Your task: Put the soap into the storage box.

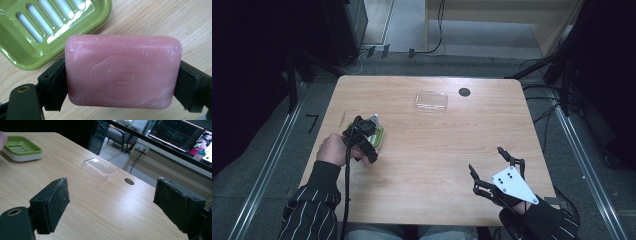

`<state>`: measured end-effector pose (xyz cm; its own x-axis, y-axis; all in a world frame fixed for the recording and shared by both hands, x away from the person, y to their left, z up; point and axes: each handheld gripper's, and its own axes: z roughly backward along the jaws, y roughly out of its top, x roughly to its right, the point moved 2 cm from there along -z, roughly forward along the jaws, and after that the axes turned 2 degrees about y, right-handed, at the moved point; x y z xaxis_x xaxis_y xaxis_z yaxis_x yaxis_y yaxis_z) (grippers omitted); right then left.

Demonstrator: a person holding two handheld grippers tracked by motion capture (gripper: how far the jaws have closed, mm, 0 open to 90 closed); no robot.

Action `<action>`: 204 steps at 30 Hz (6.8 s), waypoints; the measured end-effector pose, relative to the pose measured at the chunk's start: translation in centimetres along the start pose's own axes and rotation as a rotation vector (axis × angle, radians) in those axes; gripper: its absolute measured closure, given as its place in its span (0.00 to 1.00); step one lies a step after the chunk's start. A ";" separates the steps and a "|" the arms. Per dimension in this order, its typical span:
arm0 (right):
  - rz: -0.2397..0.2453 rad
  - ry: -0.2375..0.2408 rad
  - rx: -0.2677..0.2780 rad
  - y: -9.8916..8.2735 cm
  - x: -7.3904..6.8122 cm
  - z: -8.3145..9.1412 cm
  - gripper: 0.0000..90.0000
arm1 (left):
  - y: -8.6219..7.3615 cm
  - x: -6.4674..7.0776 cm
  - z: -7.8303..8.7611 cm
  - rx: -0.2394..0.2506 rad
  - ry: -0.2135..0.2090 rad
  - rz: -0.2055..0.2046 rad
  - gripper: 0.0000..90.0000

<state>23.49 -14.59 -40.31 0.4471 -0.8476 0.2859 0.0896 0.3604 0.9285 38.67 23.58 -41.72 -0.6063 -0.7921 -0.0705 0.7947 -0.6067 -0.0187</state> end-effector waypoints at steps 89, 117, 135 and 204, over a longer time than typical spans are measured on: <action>0.001 0.001 0.000 0.1 -0.1 -0.1 0.15 | 3.9 -6.2 -2.1 0.089 0.020 0.315 0.15; 0.004 -0.002 -0.001 0.1 -0.1 0.0 0.15 | 4.4 -7.0 -4.8 0.072 0.050 0.394 0.15; 0.002 -0.002 0.002 0.1 -0.1 0.1 0.15 | 4.1 -6.9 -4.0 0.095 0.081 0.419 0.11; 0.019 -0.008 0.019 0.1 -0.3 0.2 0.15 | -7.9 0.0 -2.8 0.028 0.050 0.320 0.10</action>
